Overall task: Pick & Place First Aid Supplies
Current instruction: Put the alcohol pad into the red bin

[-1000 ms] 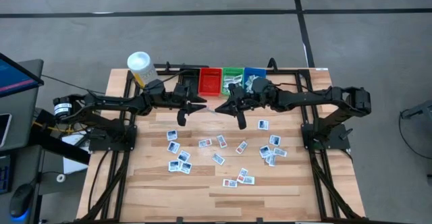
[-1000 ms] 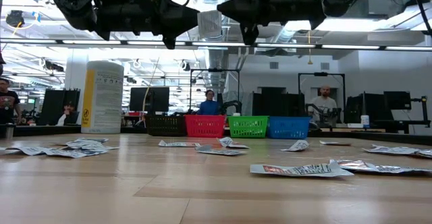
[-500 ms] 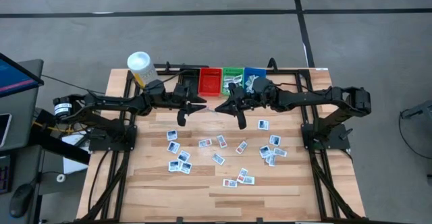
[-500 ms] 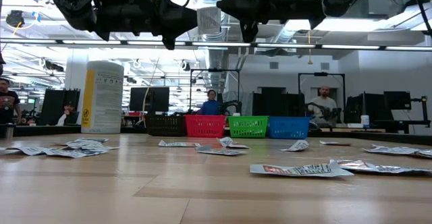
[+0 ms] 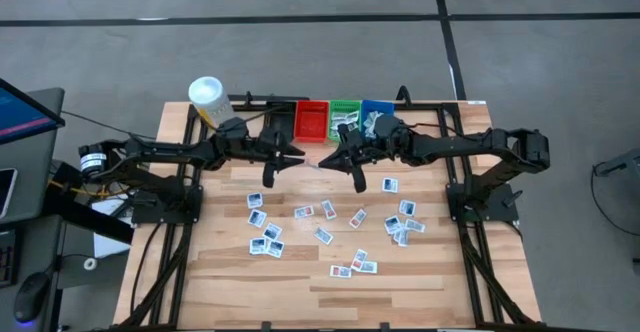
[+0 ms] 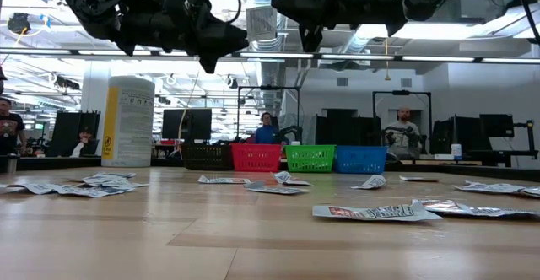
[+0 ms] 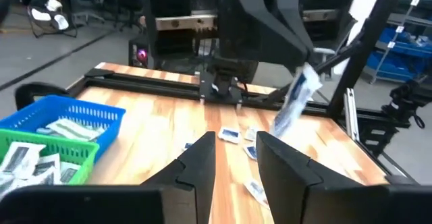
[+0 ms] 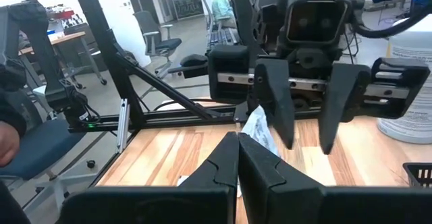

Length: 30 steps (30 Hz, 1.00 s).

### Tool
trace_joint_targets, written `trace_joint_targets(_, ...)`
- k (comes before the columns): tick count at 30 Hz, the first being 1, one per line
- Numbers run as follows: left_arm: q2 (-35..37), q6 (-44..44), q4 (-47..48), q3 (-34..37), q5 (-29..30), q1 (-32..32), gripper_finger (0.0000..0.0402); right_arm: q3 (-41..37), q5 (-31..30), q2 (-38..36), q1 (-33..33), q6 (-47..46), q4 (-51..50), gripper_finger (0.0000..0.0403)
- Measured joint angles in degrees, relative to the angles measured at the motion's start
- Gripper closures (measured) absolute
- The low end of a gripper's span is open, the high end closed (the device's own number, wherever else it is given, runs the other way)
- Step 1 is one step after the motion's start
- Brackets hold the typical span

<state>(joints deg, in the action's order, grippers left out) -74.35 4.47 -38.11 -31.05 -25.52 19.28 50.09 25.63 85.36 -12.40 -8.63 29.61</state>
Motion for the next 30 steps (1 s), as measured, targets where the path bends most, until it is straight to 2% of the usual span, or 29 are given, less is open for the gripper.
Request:
trace_joint_targets(14,0.0,1.0,2.8,0.0,-0.3,-0.1,0.0212,0.0,0.0,0.0,-0.5,0.2,0.0,0.0403)
trace_joint_targets(20,0.0,1.0,2.0,0.0,-1.7,-0.3,0.0215,0.0,0.0,0.0,-0.9,0.2,0.0,0.0403)
trace_joint_targets(30,0.0,0.6,-6.5,0.0,-1.9,-0.6,0.023,0.0,0.0,0.0,-0.9,0.2,3.5,0.0403)
